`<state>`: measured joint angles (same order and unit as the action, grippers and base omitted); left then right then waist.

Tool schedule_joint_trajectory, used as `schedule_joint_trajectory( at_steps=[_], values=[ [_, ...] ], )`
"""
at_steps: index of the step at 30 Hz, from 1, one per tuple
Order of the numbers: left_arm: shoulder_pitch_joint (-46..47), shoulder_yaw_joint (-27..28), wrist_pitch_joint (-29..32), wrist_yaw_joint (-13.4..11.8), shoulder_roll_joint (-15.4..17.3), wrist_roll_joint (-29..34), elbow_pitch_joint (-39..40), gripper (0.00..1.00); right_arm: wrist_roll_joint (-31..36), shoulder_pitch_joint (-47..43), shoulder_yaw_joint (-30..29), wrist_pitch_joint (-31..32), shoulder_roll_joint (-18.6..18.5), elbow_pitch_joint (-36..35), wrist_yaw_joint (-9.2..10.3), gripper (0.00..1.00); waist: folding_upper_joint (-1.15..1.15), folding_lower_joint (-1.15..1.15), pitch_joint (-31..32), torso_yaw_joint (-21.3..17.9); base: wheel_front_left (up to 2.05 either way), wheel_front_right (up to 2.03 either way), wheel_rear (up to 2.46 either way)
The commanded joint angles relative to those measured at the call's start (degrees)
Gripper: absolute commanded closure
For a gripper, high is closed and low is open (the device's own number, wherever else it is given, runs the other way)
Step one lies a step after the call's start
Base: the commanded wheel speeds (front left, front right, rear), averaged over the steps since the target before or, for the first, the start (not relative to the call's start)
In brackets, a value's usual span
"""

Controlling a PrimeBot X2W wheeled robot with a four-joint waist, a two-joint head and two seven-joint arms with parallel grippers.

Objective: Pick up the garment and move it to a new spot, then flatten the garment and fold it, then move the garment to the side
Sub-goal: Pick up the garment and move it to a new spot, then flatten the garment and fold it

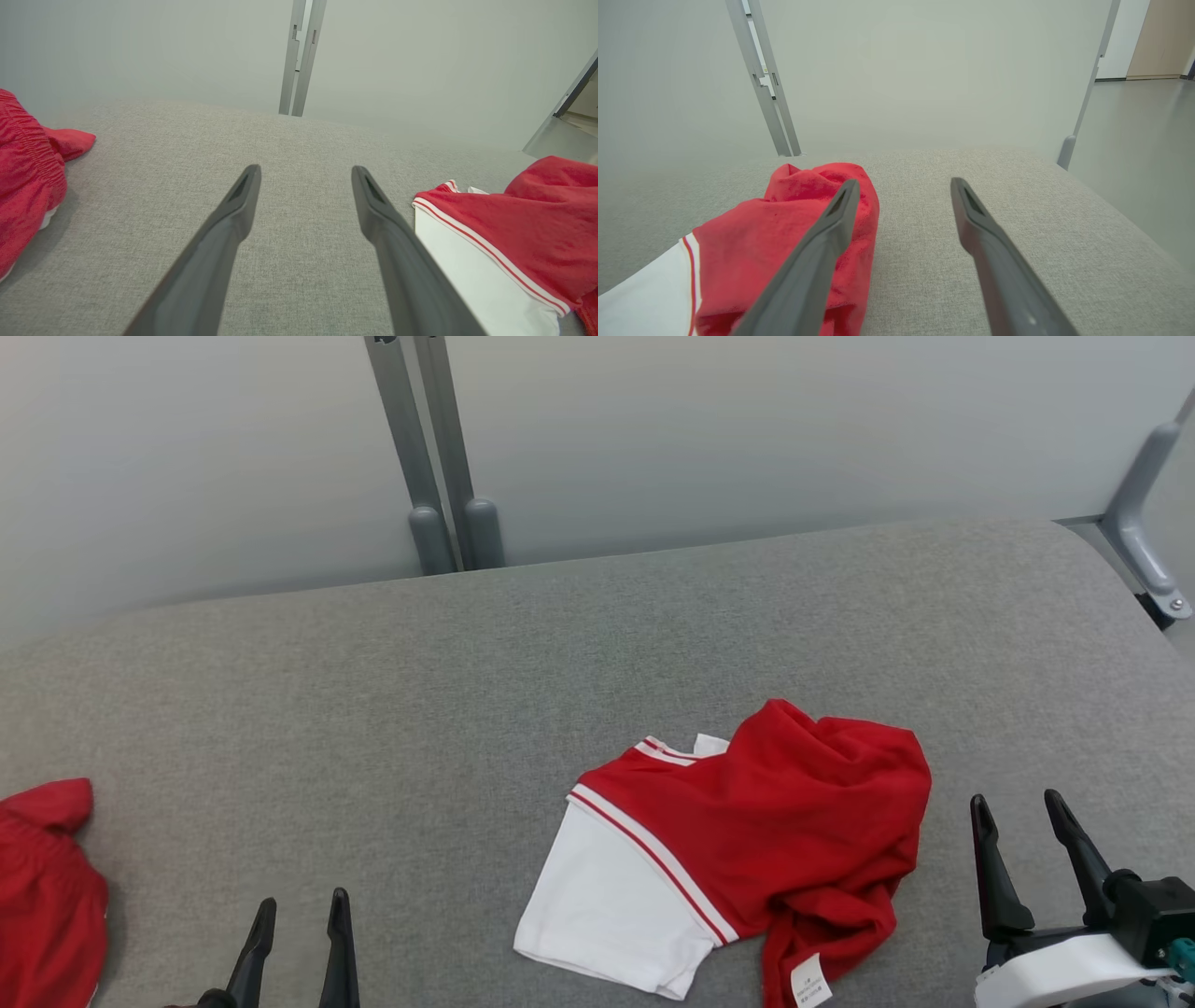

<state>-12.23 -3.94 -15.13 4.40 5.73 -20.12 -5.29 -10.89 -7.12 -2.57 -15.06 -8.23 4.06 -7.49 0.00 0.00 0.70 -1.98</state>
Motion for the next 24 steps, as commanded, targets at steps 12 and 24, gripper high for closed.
schedule_joint_trajectory(
  at_steps=[12,24],
  values=[
    [-1.3,2.8,0.0,2.6,-2.2,3.1,1.1,0.0,-0.4,0.3,1.7,-0.2,0.1,0.8,0.0,0.0,0.0,0.0,1.5,1.0,0.0,0.0,0.0],
    [0.1,2.8,0.0,3.1,-2.6,4.4,1.8,0.0,-0.8,1.0,1.8,-0.2,0.2,0.4,0.0,0.0,0.0,0.0,0.3,-1.3,0.0,0.0,0.0]
  ],
)
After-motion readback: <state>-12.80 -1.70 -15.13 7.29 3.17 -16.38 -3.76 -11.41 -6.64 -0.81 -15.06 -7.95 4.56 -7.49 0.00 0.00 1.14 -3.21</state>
